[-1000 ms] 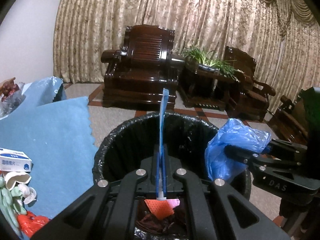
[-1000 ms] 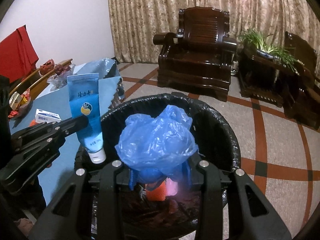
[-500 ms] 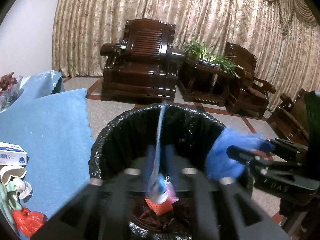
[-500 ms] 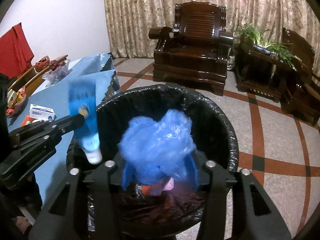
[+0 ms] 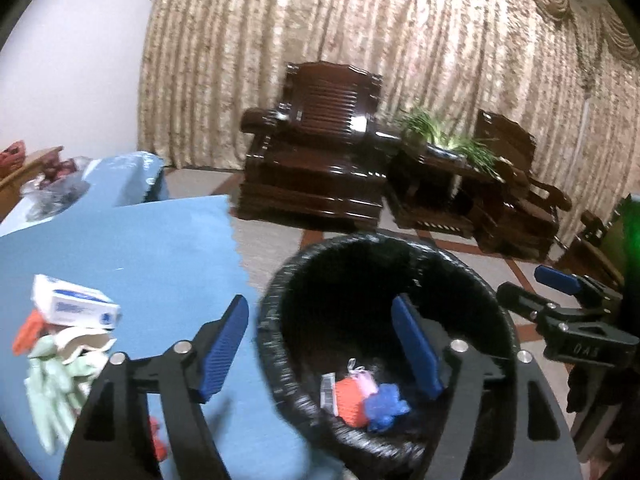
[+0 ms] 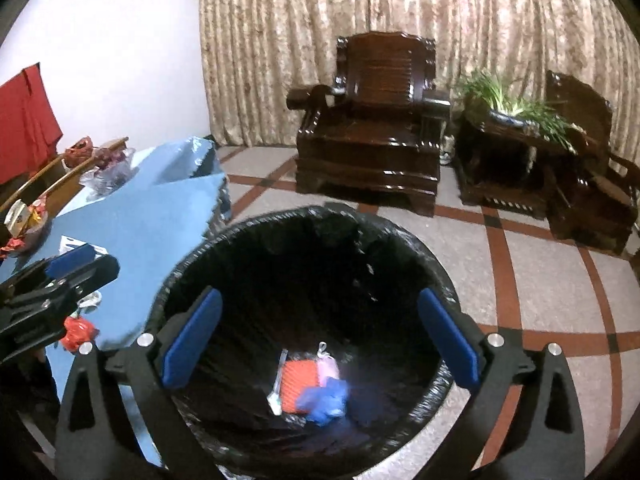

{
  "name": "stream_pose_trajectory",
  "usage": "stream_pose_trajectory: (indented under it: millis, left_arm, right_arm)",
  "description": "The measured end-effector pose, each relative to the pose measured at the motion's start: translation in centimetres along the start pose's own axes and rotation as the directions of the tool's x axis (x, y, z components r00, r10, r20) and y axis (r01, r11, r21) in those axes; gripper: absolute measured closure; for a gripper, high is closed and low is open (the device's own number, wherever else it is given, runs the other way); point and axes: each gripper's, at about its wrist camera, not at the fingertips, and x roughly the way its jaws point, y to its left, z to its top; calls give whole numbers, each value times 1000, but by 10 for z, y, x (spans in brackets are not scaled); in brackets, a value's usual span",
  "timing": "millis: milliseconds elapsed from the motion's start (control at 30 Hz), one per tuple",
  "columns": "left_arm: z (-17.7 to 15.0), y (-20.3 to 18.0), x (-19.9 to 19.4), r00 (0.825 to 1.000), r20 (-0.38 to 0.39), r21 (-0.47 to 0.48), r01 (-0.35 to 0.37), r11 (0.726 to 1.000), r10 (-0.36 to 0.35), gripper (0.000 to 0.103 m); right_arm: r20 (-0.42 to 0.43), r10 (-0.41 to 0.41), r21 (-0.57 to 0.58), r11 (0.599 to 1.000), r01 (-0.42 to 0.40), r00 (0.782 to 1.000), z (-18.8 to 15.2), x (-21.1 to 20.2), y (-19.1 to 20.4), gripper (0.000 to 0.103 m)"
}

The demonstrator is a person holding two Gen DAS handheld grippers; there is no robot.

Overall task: Collect trash
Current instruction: 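Move both open tools back toward the remaining trash on the table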

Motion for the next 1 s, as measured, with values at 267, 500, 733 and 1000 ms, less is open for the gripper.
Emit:
stream_pose_trajectory:
  millis: [267, 500, 733, 1000]
  left_arm:
    - [-10, 56, -61, 979, 71, -47, -188, 981, 191, 27]
    - [-39, 116, -112, 928, 63, -96, -360, 928, 366, 27]
    - [-68, 158, -133, 899, 10, -148, -432, 890, 438, 27]
    - [-93, 181, -138, 888, -25, -166, -457, 874, 460, 30]
  right_arm:
    - [16, 116, -46, 992, -115, 993, 10, 0, 57, 6]
    - [-3, 248, -124, 961, -246, 969, 10, 7, 131, 6]
    - [-55, 358, -205, 909, -362, 932, -3, 19, 204, 6]
    - [-165, 381, -254, 875, -412, 910, -35, 50, 254, 12]
